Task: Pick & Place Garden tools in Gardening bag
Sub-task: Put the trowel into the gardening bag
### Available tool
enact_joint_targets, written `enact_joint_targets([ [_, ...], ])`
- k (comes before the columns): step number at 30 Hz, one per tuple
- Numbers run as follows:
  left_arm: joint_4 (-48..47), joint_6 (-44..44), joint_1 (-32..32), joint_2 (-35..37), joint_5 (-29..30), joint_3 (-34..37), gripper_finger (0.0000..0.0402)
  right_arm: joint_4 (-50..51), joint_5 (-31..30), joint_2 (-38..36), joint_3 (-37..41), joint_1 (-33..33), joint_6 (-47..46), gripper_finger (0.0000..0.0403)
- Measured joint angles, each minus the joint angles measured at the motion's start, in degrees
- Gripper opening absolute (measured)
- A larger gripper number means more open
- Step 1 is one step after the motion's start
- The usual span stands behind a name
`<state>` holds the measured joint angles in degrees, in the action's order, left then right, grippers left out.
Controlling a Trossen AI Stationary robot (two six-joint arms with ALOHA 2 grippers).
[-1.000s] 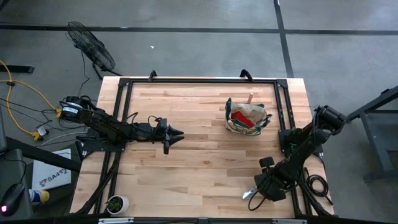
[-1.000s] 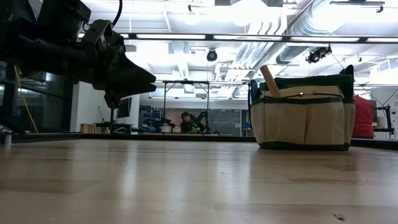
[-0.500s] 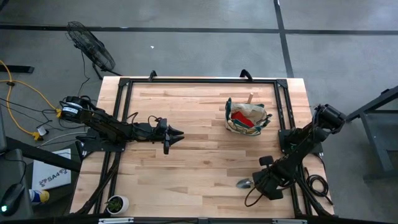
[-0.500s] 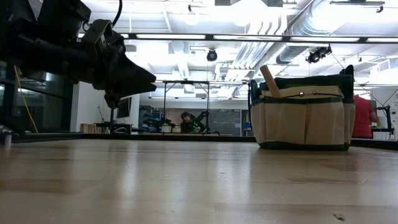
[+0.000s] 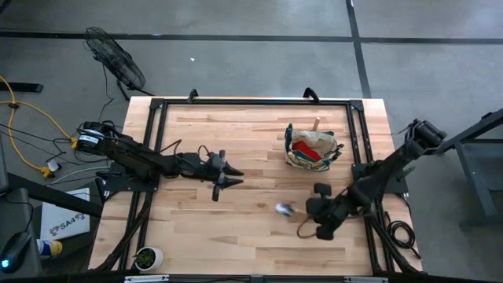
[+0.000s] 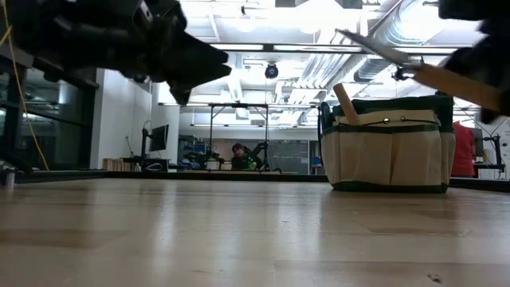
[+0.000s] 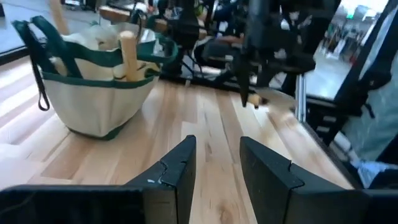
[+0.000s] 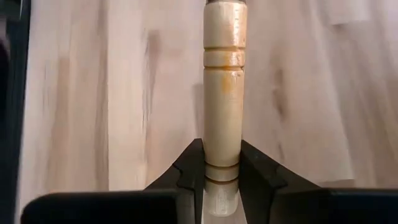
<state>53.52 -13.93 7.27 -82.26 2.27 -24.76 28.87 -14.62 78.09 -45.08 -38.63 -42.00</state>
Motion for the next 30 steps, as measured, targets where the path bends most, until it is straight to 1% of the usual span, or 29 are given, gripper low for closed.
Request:
enact_joint_targets([
  [3,-5.08,1.88,0.39,0.0,-0.44,-2.7,0.0122,-0.64,1.39,-0.67,0.0,3.58,-3.55,0.0057],
  [6,-7.54,6.54,1.75,-0.02,-0.21,-5.61,0.0122,-0.4,6.12,-0.75,0.0,7.55,-5.09,0.0057],
  [8,-8.64,11.23,3.26,-0.02,-0.25,-7.88,0.0122,-0.54,10.35,-0.75,0.0,10.53,-5.88,0.0057],
  [11,-13.38,20.48,5.96,-0.02,0.7,-12.05,0.0122,-1.52,16.24,-0.75,0.0,14.42,-5.77,0.0057],
  [14,-20.57,28.8,8.68,-0.28,5.42,-16.71,0.0122,-4.09,21.33,-0.75,0.0,17.33,-5.33,0.0057],
  [18,-29.15,36.86,11.1,-2.04,12.62,-22.57,0.0122,-9.88,25.24,-0.8,0.0,20.44,-5.28,0.0057],
  [22,-33.37,42.57,12.26,-5.57,17.85,-27.31,0.0122,-13.44,27.05,-0.82,-0.04,23.37,-5.27,0.0057],
  [26,-34.79,47.35,12.3,-9.97,21.67,-31.19,0.0122,-13.14,27.93,-0.84,-0.07,25.65,-4.33,0.0057],
  [28,-33.9,49.29,12.26,-12.87,23.43,-33.19,0.0122,-13.3,28.22,-0.84,-0.07,26.37,-3.9,0.0057],
  [30,-34.48,51.4,12.26,-15.21,26.65,-34.75,0.0122,-13.24,28.34,-0.84,-0.07,26.84,-3.25,0.0057],
])
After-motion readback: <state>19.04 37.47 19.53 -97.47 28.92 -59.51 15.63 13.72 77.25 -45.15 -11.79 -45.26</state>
